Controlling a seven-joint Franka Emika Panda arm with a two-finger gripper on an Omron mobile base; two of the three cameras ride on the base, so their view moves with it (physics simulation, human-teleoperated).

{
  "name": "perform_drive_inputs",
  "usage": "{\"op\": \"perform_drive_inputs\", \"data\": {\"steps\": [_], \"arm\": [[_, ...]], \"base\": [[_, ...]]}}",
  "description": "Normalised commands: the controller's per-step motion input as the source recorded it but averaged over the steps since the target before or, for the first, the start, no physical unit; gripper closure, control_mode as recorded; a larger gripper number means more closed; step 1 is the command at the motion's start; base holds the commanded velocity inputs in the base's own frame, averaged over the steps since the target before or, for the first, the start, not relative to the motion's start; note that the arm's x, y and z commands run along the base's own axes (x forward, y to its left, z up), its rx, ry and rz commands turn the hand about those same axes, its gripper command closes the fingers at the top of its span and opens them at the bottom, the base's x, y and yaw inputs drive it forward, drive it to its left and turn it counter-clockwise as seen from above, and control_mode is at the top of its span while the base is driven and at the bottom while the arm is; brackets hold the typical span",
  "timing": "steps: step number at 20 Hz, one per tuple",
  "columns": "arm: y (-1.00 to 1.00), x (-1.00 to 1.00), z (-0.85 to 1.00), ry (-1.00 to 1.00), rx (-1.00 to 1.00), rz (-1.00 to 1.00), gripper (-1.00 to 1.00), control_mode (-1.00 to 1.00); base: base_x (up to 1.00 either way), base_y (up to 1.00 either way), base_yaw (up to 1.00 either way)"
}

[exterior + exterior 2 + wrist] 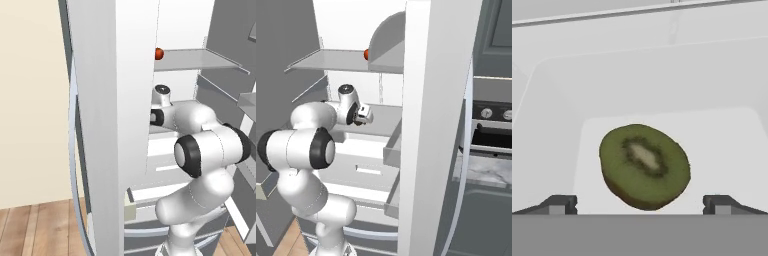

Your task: Pick the apple and kiwi from the fridge and place them inside the tupperware on the counter.

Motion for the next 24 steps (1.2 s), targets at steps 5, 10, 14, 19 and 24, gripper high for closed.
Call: {"op": "perform_drive_inputs", "data": {"steps": [5, 10, 14, 19, 24], "arm": [[0.06, 0.22, -0.13, 0.0, 0.0, 0.0, -1.0, -1.0], [0.03, 0.16, -0.14, 0.0, 0.0, 0.0, -1.0, -1.0], [0.0, 0.11, -0.09, 0.0, 0.0, 0.0, -1.0, -1.0], [0.02, 0.04, -0.16, 0.0, 0.0, 0.0, 1.0, -1.0], [0.01, -0.02, -0.17, 0.0, 0.0, 0.0, 1.0, -1.0]], "base": [[0.0, 0.0, 0.0], [0.0, 0.0, 0.0], [0.0, 0.0, 0.0], [0.0, 0.0, 0.0], [0.0, 0.0, 0.0]]}}
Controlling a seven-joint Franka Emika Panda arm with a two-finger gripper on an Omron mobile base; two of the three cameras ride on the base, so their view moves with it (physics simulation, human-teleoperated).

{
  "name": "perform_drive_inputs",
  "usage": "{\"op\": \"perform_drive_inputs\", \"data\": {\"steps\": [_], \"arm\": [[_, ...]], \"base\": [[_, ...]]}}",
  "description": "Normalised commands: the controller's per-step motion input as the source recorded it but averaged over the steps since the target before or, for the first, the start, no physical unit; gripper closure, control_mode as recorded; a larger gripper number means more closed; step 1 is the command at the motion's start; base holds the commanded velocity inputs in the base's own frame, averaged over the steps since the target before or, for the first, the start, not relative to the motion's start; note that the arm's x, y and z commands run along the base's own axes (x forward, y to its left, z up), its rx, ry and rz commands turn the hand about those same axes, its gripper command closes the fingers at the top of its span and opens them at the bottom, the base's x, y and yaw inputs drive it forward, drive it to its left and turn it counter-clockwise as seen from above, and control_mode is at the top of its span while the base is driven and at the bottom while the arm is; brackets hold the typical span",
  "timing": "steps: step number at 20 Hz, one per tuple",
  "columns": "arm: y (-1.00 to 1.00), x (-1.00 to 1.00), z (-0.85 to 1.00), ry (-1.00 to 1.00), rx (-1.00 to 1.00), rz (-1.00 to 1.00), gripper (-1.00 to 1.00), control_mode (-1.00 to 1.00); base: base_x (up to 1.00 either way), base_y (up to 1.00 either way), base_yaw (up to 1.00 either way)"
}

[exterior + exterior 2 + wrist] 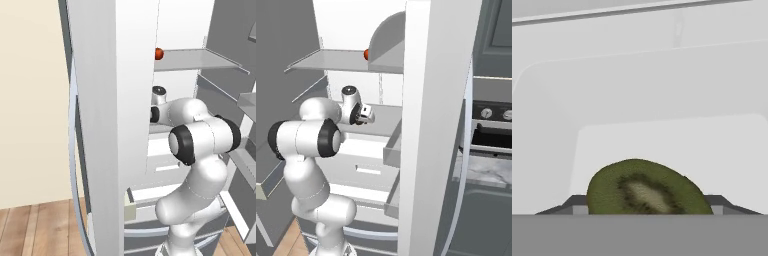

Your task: Pick the apple and kiwi from the fridge and place them inside the tupperware on the counter.

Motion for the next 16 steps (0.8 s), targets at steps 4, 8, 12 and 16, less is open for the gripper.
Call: {"op": "perform_drive_inputs", "data": {"steps": [4, 8, 12, 16], "arm": [[0.0, -0.31, -0.07, -0.06, 0.0, 0.0, 1.0, -1.0], [0.0, -0.8, 0.03, -0.28, 0.04, -0.01, 1.0, -1.0], [0.0, -0.82, 0.5, -0.1, 0.02, 0.0, 1.0, -1.0], [0.0, -0.68, 0.84, 0.03, 0.0, 0.0, 1.0, -1.0]], "base": [[0.0, 0.0, 0.0], [0.0, 0.0, 0.0], [0.0, 0.0, 0.0], [0.0, 0.0, 0.0]]}}
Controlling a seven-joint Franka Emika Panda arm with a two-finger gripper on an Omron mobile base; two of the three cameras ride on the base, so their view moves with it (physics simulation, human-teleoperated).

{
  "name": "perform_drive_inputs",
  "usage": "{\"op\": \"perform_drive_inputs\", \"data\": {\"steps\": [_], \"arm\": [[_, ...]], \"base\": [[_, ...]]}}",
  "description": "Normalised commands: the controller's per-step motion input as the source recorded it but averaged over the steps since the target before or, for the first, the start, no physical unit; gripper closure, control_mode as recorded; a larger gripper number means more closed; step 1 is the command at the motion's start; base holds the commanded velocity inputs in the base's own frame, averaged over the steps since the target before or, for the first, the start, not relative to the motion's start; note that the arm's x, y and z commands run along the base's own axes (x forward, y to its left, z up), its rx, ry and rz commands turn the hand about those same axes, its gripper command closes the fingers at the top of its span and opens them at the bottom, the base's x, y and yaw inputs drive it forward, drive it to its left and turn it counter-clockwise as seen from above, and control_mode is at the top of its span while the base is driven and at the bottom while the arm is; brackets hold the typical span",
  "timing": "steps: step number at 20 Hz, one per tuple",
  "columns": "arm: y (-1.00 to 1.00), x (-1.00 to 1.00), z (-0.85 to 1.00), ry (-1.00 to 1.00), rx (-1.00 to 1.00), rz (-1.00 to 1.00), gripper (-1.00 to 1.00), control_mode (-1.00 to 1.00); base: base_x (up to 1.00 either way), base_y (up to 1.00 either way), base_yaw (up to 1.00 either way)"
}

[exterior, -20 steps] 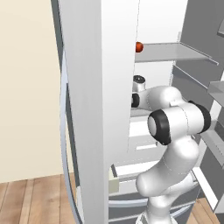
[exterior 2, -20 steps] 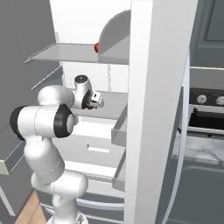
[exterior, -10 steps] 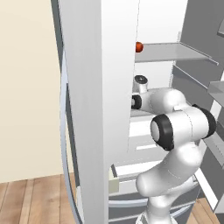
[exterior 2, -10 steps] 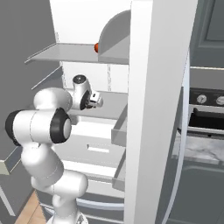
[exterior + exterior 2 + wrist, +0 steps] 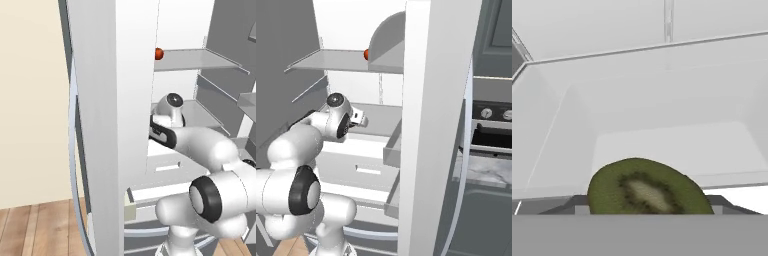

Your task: Pick the apple and kiwi from the fridge and place them inside the tupperware on the counter.

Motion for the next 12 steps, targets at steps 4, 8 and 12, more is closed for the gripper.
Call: {"op": "perform_drive_inputs", "data": {"steps": [4, 8, 12], "arm": [[0.0, -0.6, 0.9, 0.24, 0.0, 0.0, 1.0, -1.0], [-0.03, -0.77, 0.42, 0.06, 0.0, 0.0, 1.0, -1.0], [-0.09, -0.99, 0.17, 0.0, 0.0, 0.0, 1.0, -1.0]], "base": [[0.0, 0.0, 0.0], [0.0, 0.0, 0.0], [0.0, 0.0, 0.0]]}}
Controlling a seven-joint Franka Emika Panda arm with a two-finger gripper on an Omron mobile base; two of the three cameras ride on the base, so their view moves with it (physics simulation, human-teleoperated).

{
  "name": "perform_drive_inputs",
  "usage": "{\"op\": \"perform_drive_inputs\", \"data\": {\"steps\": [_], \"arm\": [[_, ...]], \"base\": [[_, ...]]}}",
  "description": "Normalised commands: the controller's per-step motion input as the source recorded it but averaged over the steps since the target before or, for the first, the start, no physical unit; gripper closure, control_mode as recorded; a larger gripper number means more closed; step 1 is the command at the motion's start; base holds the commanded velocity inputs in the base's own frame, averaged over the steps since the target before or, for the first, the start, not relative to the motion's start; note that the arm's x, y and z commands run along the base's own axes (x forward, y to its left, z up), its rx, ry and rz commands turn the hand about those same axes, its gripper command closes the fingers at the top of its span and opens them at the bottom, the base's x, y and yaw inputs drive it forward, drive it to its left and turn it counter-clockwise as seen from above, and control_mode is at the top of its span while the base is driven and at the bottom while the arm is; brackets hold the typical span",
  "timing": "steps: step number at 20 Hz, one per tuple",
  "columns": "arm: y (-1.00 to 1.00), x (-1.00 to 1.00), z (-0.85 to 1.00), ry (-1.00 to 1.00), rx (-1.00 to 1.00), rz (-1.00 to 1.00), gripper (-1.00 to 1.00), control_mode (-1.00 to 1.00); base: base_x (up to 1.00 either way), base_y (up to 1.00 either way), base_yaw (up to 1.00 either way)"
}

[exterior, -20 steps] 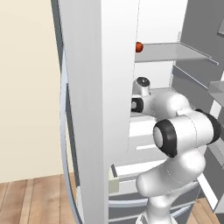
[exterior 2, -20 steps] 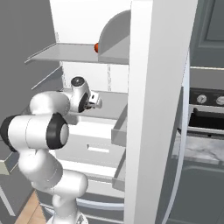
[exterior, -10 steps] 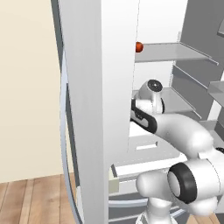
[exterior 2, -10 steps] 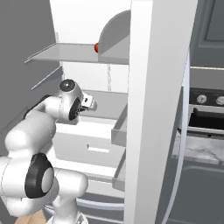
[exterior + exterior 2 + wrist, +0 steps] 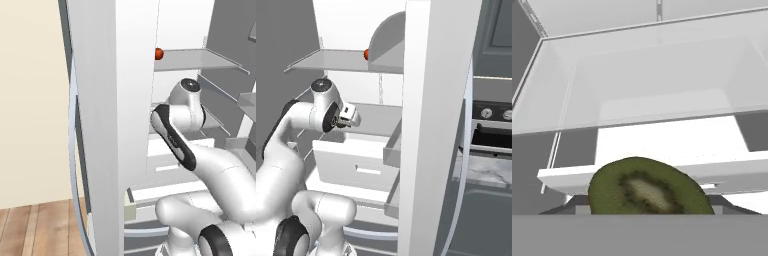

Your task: Pick the apple and kiwi from the fridge and place them inside the tupperware on the counter.

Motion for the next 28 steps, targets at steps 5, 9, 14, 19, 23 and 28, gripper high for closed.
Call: {"op": "perform_drive_inputs", "data": {"steps": [5, 9, 14, 19, 23, 28], "arm": [[-0.09, -1.0, 0.23, -0.01, 0.0, 0.0, 1.0, -1.0], [-0.11, -0.91, 0.46, 0.0, 0.0, -0.02, 1.0, -1.0], [-0.11, -0.68, 0.65, 0.0, 0.0, -0.03, 1.0, -1.0], [-0.16, -0.56, 0.65, 0.0, 0.0, -0.01, 1.0, -1.0], [-0.08, -0.51, 0.41, 0.0, 0.0, -0.02, 1.0, -1.0], [-0.02, -0.6, -0.05, -0.09, 0.0, -0.11, 1.0, -1.0]], "base": [[0.0, 0.0, 0.0], [0.0, 0.0, 0.0], [0.0, 0.0, 0.0], [0.0, 0.0, 0.0], [0.0, 0.0, 0.0], [0.0, 0.0, 0.0]]}}
